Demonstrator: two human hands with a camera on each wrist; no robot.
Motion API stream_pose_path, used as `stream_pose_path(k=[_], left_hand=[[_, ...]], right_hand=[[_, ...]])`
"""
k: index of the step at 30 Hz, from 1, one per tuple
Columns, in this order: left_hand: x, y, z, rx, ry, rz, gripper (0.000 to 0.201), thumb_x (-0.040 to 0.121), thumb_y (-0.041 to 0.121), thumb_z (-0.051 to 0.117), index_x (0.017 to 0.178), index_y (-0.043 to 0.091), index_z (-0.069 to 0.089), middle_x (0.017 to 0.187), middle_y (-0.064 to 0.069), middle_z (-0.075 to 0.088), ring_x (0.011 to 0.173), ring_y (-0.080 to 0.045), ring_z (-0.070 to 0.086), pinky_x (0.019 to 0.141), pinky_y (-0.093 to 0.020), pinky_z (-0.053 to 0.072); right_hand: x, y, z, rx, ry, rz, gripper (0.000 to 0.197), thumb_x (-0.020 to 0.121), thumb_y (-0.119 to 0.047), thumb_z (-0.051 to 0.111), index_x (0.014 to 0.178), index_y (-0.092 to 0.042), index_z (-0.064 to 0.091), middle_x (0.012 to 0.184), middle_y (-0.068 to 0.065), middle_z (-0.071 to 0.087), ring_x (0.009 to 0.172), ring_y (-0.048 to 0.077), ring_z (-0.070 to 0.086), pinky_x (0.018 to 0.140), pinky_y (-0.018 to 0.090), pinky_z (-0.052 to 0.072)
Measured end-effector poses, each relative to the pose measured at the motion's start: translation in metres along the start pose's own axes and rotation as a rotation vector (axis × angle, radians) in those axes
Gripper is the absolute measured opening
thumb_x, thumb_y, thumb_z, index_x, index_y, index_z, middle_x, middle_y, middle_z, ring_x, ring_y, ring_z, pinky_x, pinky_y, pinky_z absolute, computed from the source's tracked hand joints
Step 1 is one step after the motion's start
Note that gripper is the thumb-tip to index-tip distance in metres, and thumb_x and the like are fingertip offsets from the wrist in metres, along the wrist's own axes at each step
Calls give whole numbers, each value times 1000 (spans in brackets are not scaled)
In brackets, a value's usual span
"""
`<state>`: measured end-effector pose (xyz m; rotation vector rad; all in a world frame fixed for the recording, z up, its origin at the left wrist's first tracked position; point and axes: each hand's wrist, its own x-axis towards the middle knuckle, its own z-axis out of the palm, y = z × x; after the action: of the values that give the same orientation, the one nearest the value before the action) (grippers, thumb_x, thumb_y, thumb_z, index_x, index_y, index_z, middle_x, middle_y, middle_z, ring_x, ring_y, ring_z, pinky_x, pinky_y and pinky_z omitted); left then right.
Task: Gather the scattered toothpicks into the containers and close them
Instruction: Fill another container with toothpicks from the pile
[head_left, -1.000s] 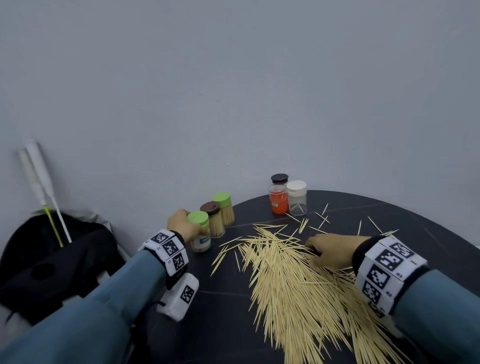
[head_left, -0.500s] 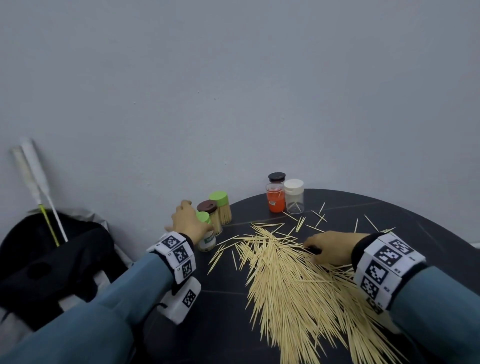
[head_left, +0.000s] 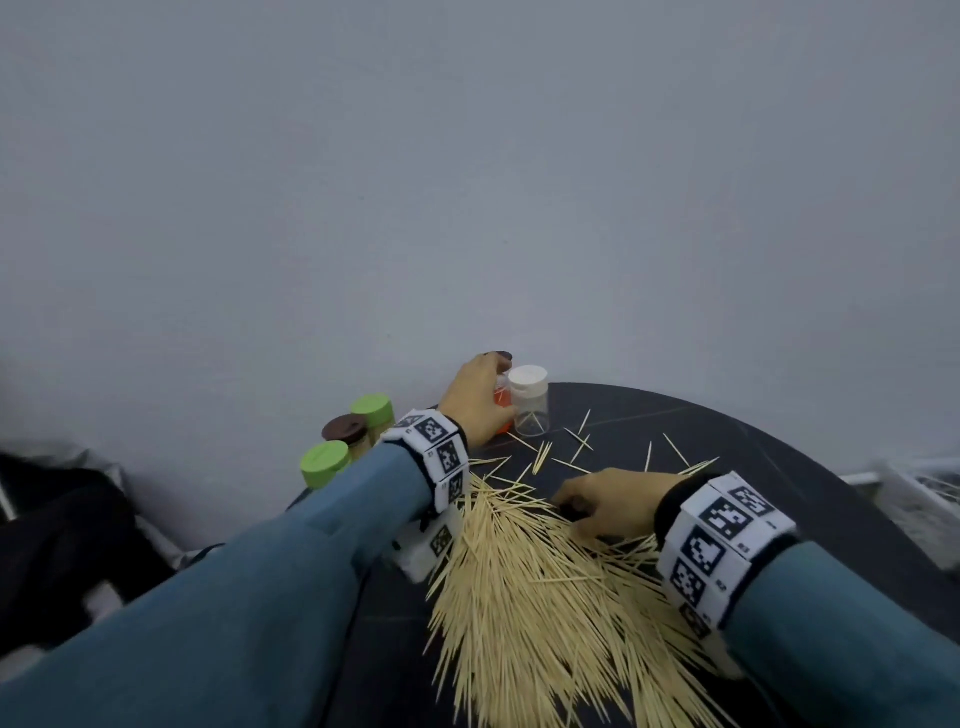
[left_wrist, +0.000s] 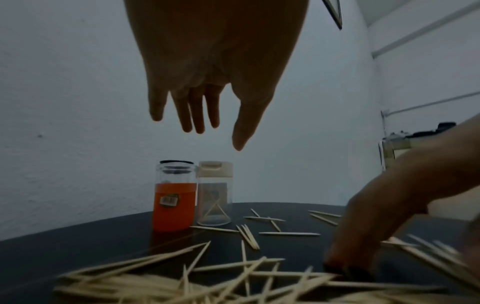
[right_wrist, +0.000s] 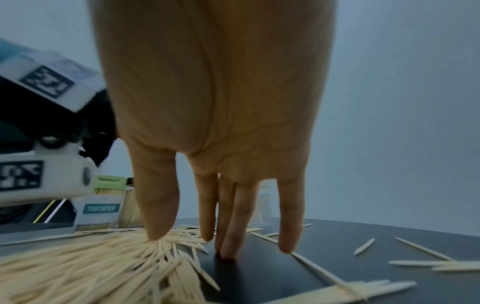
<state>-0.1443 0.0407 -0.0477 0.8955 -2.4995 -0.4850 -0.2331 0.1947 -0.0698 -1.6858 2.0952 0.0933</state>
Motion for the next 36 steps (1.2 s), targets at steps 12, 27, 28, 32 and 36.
stream_pose_path(k=[12, 27, 28, 32, 36], left_hand=[[54, 8, 32, 254, -228, 46, 75, 83, 18, 69, 146, 8, 29, 146, -11, 39, 135, -27, 35, 109, -39, 33], [44, 8, 27, 78, -195, 58, 58, 71, 12, 80, 124, 15, 55, 123, -10, 56, 116, -27, 51, 90, -30, 42], [43, 8, 22, 46, -179, 59, 57, 71, 12, 80, 122, 15, 56, 122, -11, 56, 114, -27, 52, 90, -31, 43], [35, 11, -2, -105, -133, 75, 56, 69, 10, 80, 121, 20, 61, 125, -7, 55, 111, -22, 53, 84, -21, 38], [18, 13, -26, -259, -106, 70, 61, 72, 7, 78, 127, 21, 55, 123, -4, 54, 96, -16, 55, 81, -22, 43]], right_hand=[[5, 12, -6, 92, -52, -31, 47, 95, -25, 51, 140, -21, 39, 137, 4, 49, 126, 20, 45, 107, 35, 35], [3, 11, -5, 78, -46, -27, 46, 95, -24, 50, 140, -22, 38, 138, 4, 48, 126, 20, 45, 107, 34, 36], [3, 10, -5, 75, -48, -24, 46, 95, -24, 50, 140, -22, 38, 138, 4, 48, 126, 20, 45, 107, 33, 36], [0, 8, -3, 60, -33, -19, 46, 95, -24, 50, 140, -22, 38, 138, 3, 48, 126, 19, 45, 107, 33, 36], [-2, 4, -2, 54, -28, -14, 46, 95, -24, 50, 140, -20, 39, 138, 5, 47, 126, 20, 45, 107, 34, 35]])
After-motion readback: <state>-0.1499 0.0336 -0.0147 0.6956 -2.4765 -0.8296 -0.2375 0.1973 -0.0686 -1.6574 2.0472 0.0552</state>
